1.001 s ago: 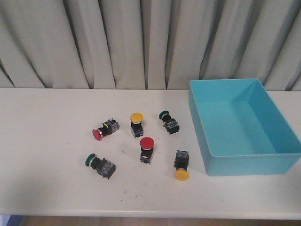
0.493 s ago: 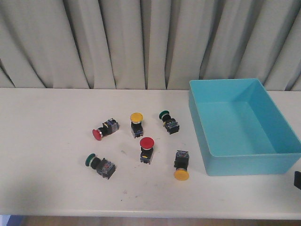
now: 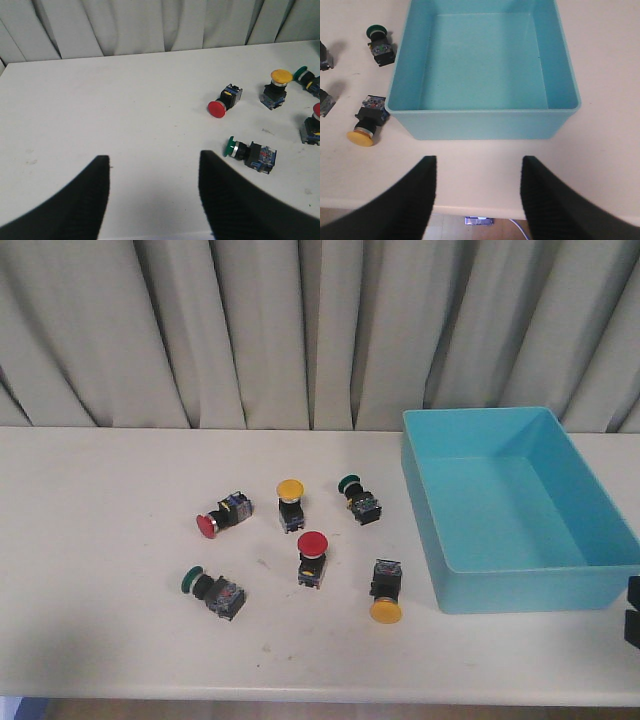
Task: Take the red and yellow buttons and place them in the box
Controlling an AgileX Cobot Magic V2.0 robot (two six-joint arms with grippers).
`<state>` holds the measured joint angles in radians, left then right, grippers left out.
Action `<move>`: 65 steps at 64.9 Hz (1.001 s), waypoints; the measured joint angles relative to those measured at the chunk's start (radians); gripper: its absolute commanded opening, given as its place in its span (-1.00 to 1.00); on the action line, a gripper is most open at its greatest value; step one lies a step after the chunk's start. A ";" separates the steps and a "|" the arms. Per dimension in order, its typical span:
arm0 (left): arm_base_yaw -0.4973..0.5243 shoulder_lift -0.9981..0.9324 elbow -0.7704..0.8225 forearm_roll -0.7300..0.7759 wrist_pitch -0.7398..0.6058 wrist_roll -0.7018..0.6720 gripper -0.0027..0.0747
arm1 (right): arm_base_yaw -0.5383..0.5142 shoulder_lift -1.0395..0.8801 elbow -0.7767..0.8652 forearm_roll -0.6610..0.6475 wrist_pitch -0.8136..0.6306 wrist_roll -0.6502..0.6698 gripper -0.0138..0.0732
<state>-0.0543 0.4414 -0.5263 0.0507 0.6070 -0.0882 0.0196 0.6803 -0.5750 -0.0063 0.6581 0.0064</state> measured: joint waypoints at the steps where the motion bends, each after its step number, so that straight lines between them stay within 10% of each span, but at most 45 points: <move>1: 0.000 0.000 0.000 0.000 0.001 0.000 0.50 | 0.000 0.000 0.000 0.000 0.002 0.000 0.59; 65: -0.307 0.758 -0.280 -0.536 -0.027 0.758 0.50 | 0.000 0.000 0.000 0.000 0.022 0.000 0.46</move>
<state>-0.3612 1.1991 -0.8061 -0.4855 0.5800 0.6700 0.0196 0.6803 -0.5750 -0.0067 0.6802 0.0064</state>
